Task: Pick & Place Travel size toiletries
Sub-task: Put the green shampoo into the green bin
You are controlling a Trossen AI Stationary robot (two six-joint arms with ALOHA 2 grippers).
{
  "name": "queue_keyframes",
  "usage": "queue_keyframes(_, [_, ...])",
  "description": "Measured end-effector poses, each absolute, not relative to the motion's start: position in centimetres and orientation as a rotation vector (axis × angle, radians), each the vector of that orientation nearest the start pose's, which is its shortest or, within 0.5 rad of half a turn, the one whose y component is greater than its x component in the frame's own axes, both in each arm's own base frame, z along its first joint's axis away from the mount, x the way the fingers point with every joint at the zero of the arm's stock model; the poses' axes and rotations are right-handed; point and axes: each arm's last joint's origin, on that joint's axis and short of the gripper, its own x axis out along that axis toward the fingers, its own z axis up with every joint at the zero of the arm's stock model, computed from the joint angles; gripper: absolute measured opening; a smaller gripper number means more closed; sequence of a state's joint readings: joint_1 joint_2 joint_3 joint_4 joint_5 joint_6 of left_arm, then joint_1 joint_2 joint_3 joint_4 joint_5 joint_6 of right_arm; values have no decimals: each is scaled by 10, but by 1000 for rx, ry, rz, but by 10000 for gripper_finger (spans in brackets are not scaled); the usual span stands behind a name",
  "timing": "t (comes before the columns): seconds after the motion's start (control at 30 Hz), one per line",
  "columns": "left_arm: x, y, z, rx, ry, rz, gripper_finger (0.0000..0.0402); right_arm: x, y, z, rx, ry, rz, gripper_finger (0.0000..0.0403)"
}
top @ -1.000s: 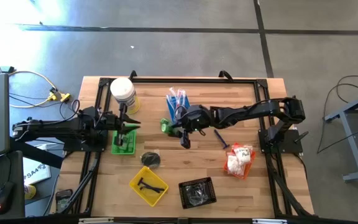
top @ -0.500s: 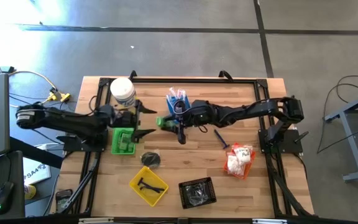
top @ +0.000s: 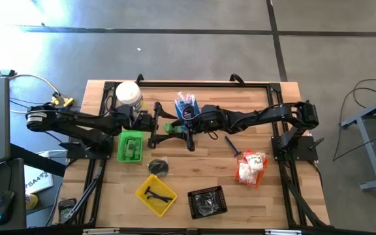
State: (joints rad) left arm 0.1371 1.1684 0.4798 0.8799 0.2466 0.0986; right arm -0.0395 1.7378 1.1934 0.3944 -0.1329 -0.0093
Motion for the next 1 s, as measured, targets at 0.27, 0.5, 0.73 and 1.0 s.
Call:
queue_keyframes(0.27, [238,24,256,168,-196,-152,197,400,-12,274,-5,152,92,169])
queue_keyframes(0.5, [238,23,256,173,-200,-196,146,400,-12,274,-18,152,94,168])
queue_keyframes(0.73, [236,23,256,169,-178,-180,131,399,-14,269,-17,214,49,169])
queue_keyframes(1.0, [232,24,258,200,-163,-124,122,398,-14,265,-11,250,43,241])
